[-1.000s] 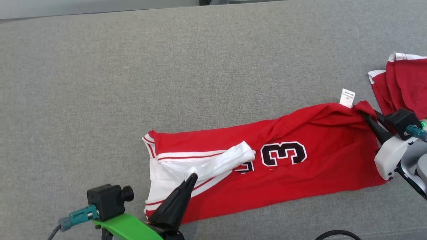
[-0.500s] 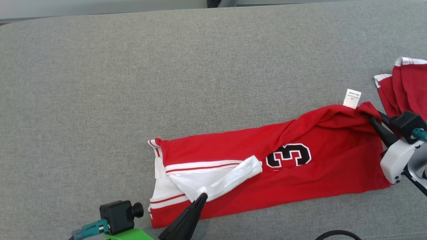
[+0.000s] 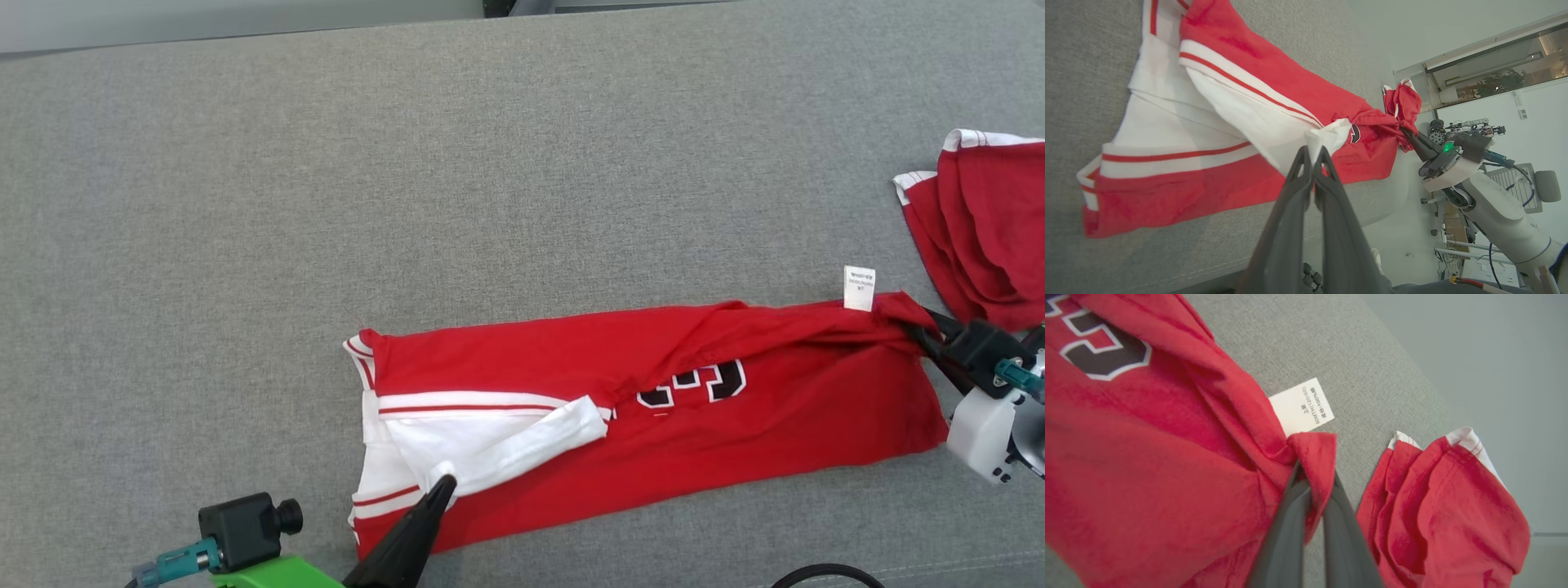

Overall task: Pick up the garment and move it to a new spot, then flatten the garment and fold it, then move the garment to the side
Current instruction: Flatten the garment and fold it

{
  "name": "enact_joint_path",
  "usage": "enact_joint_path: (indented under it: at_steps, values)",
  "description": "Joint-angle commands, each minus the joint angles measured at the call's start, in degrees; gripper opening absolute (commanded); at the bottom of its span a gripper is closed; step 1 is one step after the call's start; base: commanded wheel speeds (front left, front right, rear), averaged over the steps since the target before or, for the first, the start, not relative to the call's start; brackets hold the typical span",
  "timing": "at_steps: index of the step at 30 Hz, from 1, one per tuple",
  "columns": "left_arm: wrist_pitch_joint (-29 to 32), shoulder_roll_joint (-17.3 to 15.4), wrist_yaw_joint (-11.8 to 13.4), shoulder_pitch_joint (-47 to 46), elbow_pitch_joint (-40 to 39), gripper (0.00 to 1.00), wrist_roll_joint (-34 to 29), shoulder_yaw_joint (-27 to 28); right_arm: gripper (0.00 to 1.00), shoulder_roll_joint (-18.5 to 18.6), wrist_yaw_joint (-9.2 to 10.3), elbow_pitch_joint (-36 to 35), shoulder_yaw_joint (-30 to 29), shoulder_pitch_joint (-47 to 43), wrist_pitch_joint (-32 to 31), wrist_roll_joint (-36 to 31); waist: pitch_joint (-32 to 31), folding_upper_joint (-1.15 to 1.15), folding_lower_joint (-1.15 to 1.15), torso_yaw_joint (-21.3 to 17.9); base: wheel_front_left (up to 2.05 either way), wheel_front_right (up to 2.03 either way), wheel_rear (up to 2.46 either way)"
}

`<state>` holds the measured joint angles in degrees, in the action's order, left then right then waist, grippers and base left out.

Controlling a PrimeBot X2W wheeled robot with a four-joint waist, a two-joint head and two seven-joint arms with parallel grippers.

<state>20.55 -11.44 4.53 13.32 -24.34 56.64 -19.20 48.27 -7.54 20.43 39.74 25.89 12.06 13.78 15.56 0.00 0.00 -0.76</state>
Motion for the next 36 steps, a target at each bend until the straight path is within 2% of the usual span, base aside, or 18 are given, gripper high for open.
enact_joint_path:
  at_steps: [1,11,18,24,30,36]
  values:
    - [0.1,0.0,-0.3,0.6,-0.4,0.0,0.4,0.2,0.0,0.2,0.12,1.3,0.8,1.0,0.3,-1.0,0.0,0.0,0.0,-0.1,0.0,0.0,0.0]
    - [1.3,0.2,0.2,0.7,-2.6,0.0,3.3,0.9,0.0,-3.8,0.12,9.7,3.3,8.6,2.1,-5.7,0.0,0.0,0.0,0.5,0.0,0.0,0.0]
    - [1.6,-0.2,0.1,0.5,-4.8,0.0,5.7,3.1,0.0,-5.0,0.12,12.4,1.7,11.8,3.2,-9.1,-0.2,0.0,0.0,1.5,0.0,0.0,0.0]
    - [2.0,-0.4,-0.1,1.6,-4.0,0.0,6.4,2.8,0.0,-3.6,0.12,7.6,0.9,7.6,3.1,-9.4,-0.6,0.0,0.0,1.5,0.0,0.0,0.0]
    - [1.4,-0.4,-0.8,2.7,-3.0,0.0,6.6,2.9,0.0,-1.0,0.12,0.6,2.6,2.7,3.1,-7.8,0.3,0.0,0.0,-0.4,0.0,0.0,0.0]
    - [2.2,-0.4,-1.2,1.6,-2.3,0.0,6.7,1.9,0.0,-0.8,0.12,0.5,4.1,2.7,3.1,-6.8,0.6,0.0,0.0,-1.5,0.0,0.0,0.0]
